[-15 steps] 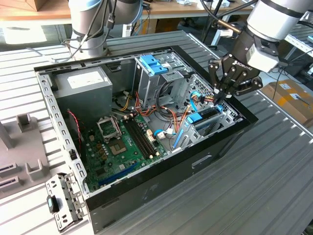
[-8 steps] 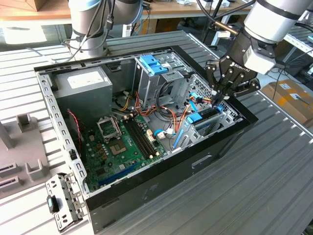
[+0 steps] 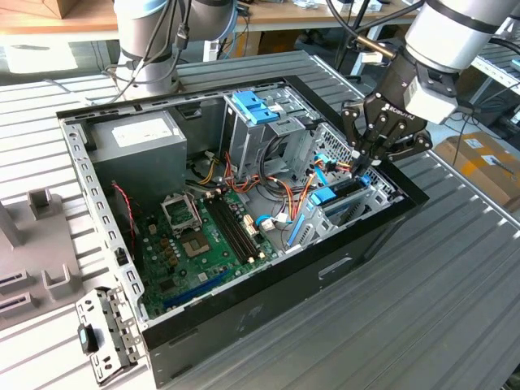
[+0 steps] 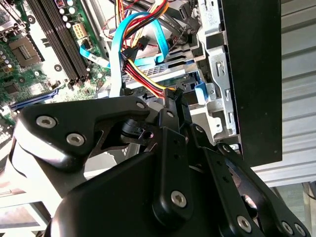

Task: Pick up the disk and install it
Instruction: 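Insert the first disk wire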

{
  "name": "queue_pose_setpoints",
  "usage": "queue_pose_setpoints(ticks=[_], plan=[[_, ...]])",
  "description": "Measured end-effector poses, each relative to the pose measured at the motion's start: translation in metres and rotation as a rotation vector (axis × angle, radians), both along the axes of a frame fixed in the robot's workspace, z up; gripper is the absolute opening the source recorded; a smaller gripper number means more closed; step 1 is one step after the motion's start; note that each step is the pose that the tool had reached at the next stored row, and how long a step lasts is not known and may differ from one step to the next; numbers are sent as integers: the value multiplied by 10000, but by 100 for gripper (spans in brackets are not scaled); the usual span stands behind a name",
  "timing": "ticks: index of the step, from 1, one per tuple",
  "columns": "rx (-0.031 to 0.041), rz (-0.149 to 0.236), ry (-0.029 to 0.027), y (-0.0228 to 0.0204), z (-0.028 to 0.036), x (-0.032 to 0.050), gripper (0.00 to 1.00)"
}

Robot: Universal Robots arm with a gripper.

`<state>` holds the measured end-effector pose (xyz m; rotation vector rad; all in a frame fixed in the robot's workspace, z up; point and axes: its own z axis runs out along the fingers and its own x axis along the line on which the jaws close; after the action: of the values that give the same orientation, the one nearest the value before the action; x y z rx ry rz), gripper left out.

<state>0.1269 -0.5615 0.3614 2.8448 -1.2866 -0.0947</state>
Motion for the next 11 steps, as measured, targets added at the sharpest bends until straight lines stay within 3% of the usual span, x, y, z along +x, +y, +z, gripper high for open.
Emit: queue_pose_setpoints(ticks=[5,11], plan=[[-5,-58,0,0,-1,0,16],[-7,-396,0,0,-3,0,16]])
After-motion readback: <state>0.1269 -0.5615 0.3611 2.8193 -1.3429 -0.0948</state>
